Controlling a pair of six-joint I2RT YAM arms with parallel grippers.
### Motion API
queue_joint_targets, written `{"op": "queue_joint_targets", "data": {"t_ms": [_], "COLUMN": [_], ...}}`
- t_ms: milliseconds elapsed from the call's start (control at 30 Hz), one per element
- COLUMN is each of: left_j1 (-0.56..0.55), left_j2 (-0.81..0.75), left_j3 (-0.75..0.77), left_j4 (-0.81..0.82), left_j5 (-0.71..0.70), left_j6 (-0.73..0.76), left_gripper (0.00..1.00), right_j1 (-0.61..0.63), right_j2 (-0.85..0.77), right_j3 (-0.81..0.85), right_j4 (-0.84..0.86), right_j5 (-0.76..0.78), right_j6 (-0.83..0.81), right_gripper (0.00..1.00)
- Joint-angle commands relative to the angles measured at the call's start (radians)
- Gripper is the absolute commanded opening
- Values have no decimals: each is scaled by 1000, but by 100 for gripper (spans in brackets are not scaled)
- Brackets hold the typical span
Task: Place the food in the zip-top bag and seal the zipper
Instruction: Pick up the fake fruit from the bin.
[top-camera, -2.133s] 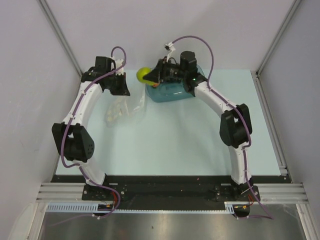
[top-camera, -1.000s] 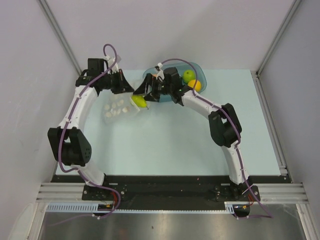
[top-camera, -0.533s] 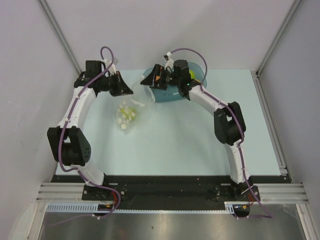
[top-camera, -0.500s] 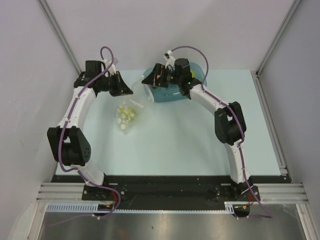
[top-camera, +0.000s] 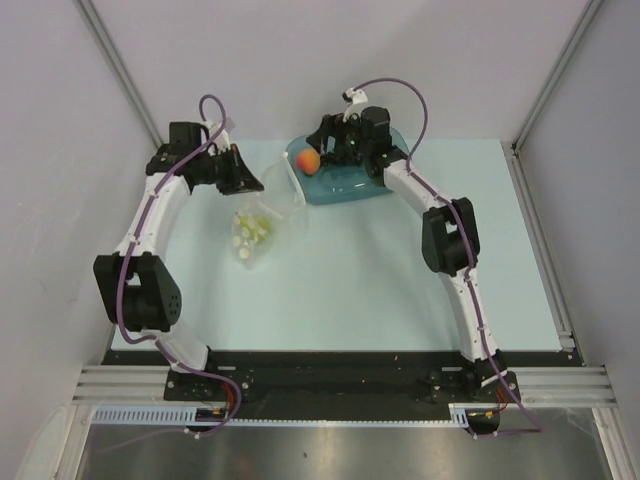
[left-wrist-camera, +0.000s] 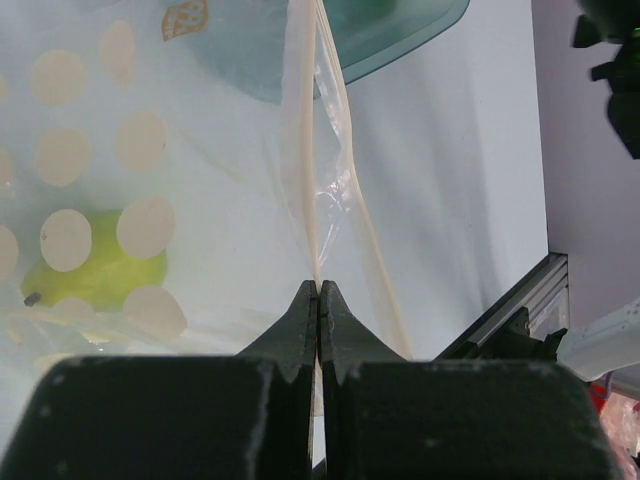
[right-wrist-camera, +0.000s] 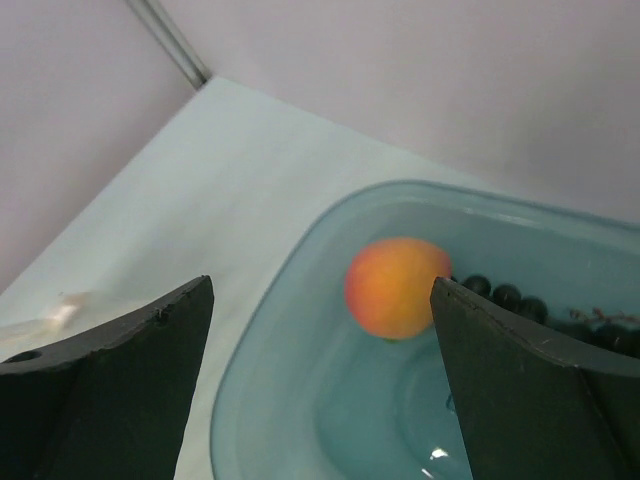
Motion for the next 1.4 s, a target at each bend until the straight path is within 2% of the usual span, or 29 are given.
{"op": "queue_joint_targets", "data": {"t_ms": [0,333,800,1000,1367], "left_j1": [12,46,66,78,97], "left_j2": [7,17,39,50,62], "left_j3": [44,47,47,56,67], "left_j4": [-11,-45,-57,-61,-81], "left_j5": [-7,-15,-13,-10,-12], "left_j6": [24,43,52,53,62], "left_gripper": [0,0,0,0,0], "right_j1": [18,35,46,46,44], "right_j2": [85,194,312,398,478], "right_j3": [76,106,149,243,306], "right_j4": [51,69,114,143,201], "right_j5": [58,193,207,222,236], "right_j6": [83,155,258,307,394], "right_gripper": [94,92,91,89,92]}}
